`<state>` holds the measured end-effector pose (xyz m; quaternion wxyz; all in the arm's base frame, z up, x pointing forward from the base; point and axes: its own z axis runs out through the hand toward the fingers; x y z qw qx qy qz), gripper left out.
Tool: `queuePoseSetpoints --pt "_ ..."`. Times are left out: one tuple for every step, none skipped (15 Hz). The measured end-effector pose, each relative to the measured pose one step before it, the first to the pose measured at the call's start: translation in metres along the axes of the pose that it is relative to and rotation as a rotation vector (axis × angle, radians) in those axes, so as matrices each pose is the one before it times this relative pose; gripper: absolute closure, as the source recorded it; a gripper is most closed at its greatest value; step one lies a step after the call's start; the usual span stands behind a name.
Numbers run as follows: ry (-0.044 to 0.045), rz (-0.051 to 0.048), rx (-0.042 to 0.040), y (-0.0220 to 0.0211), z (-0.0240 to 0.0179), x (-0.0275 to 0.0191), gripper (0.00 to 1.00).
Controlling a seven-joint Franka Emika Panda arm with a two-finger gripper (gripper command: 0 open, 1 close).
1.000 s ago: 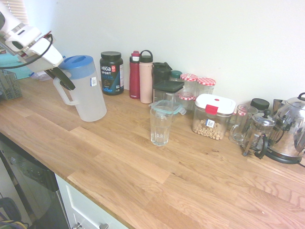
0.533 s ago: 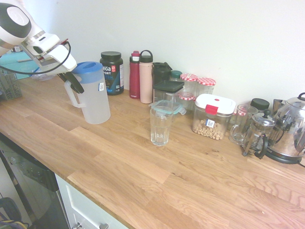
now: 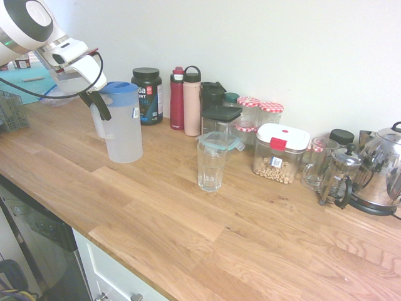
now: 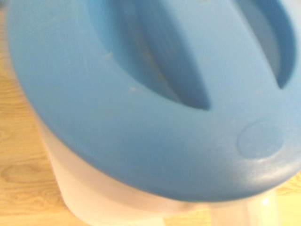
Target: Pour me some water
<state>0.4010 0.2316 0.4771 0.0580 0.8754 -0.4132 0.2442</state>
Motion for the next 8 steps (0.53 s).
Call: queuePoseSetpoints --pt "-0.00249 0.00029 -0.00243 0.00084 -0.00166 0.00014 0.0" --pt "-0.00324 0.00044 -0.00174 0.00117 -0.00204 -0.00005 0.0" --pt "-0.00336 0.00092 -0.00589 0.00245 -0.00348 0.00006 0.0" --pt "-0.0058 0.00336 -0.00931 0.00375 -0.0056 -0.00065 0.0" --pt "-0.01708 0.00568 -0.01201 0.00535 -0.00793 -0.00202 0.0" --pt "-0.03124 0.00175 -0.01174 0.00723 -0.01066 -0.00407 0.0" --pt "-0.05045 -0.00941 -0.01568 0.01003 -0.01111 -0.00533 0.0" --pt "-0.05915 -0.01983 -0.01056 0.01171 -0.00937 -0.00601 0.0"
